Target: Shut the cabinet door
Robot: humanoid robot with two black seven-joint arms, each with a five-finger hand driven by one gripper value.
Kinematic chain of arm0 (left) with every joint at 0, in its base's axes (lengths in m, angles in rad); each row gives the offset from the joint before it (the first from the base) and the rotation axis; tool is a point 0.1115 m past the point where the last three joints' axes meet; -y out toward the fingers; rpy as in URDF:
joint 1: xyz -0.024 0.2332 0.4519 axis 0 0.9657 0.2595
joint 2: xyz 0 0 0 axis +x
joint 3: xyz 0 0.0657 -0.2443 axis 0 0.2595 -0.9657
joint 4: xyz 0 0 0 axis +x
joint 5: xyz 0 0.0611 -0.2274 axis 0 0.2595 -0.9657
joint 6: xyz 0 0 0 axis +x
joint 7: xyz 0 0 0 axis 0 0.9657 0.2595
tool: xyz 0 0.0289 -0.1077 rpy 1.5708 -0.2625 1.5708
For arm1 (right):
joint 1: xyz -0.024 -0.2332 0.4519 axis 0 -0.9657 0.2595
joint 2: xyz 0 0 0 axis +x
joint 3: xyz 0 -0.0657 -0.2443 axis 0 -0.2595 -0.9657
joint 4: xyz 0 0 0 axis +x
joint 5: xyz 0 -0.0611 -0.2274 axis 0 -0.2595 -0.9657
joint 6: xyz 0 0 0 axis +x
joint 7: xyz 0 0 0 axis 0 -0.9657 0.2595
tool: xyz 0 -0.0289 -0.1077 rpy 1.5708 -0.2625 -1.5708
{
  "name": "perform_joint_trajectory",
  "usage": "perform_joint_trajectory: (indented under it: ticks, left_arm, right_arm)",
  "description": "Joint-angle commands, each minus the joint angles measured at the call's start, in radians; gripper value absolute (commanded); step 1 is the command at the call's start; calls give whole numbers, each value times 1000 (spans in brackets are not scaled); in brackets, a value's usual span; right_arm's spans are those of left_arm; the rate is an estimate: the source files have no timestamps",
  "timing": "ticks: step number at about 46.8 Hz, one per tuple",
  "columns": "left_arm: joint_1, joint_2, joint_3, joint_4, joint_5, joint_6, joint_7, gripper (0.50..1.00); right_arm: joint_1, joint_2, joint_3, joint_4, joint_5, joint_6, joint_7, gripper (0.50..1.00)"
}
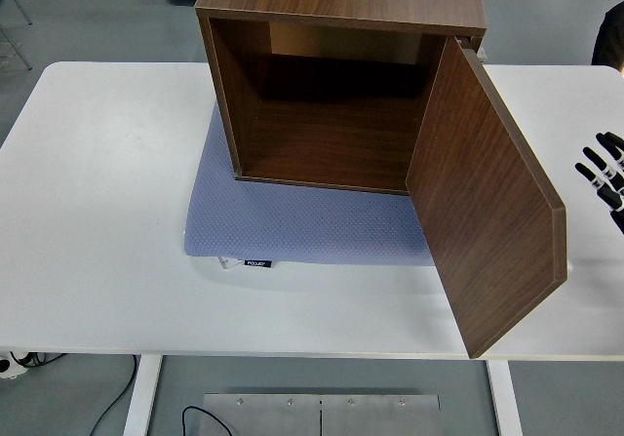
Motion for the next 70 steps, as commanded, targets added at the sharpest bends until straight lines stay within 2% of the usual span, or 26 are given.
perform_joint_trajectory:
  ticks: [1, 13, 36, 63, 70]
  left_arm:
    - [1, 0, 0, 0, 0, 0, 0, 1000]
    - [0, 0, 0, 0, 0, 0, 0, 1000]
    - [0, 0, 0, 0, 0, 0, 0, 1000]
    - [1, 0, 0, 0, 0, 0, 0, 1000]
    - [1, 0, 0, 0, 0, 0, 0, 1000]
  right_arm:
    - [-3, -6, -5, 0, -2, 14, -11, 1000]
    - [-5, -29, -60, 6, -2, 15, -14, 1000]
    - [10, -32, -52, 38, -4, 15, -14, 1000]
    - [30, 25, -37, 38, 10, 15, -5, 1000]
    - [26, 51, 14, 38, 10, 15, 4, 1000]
